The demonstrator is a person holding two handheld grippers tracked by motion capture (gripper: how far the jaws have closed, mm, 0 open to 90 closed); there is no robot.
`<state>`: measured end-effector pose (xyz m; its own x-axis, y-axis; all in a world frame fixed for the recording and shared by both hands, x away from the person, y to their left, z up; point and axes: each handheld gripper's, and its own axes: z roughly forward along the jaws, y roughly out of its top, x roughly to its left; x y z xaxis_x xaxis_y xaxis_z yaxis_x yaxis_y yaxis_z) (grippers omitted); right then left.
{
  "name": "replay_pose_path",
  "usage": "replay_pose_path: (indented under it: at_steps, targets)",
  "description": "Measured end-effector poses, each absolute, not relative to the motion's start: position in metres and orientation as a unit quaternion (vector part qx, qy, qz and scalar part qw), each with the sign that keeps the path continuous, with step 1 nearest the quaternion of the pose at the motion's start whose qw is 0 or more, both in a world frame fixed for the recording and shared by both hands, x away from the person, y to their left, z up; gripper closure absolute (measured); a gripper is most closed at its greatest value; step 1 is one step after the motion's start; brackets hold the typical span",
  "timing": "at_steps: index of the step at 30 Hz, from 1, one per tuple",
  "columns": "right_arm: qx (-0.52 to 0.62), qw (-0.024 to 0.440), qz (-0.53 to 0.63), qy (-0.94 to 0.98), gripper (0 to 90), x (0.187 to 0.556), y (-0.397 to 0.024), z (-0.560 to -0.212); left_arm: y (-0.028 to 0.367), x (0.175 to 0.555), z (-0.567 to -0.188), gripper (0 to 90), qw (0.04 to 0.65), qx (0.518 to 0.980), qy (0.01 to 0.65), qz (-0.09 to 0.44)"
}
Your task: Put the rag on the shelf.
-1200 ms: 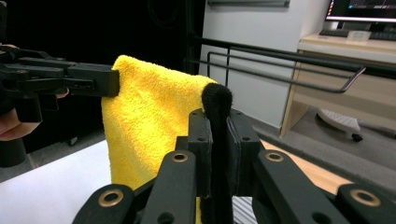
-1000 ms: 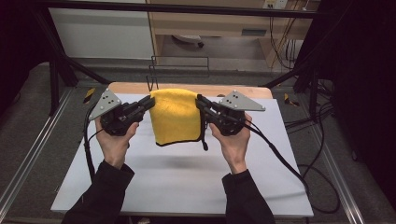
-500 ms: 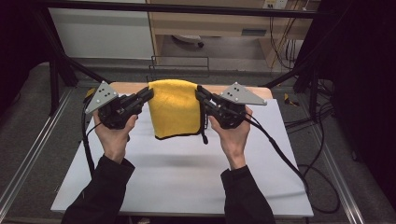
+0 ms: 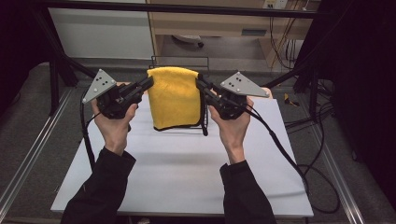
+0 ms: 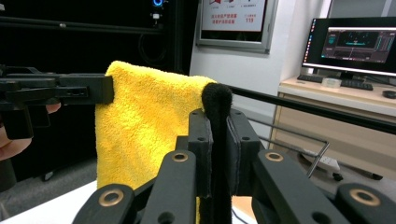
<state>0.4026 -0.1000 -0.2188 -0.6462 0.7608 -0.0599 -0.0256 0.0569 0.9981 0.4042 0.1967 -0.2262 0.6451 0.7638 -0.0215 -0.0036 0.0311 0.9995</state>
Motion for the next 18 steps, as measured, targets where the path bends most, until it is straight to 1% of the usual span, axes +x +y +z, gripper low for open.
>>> replay_pose_path:
  at_steps: [18]
  targets:
    - [0.277,0.335,0.636,0.638,82.4,0.418,-0.099,-0.187,0.194,0.42,-0.191,84.3,0.66,0.618,0.294,0.31]
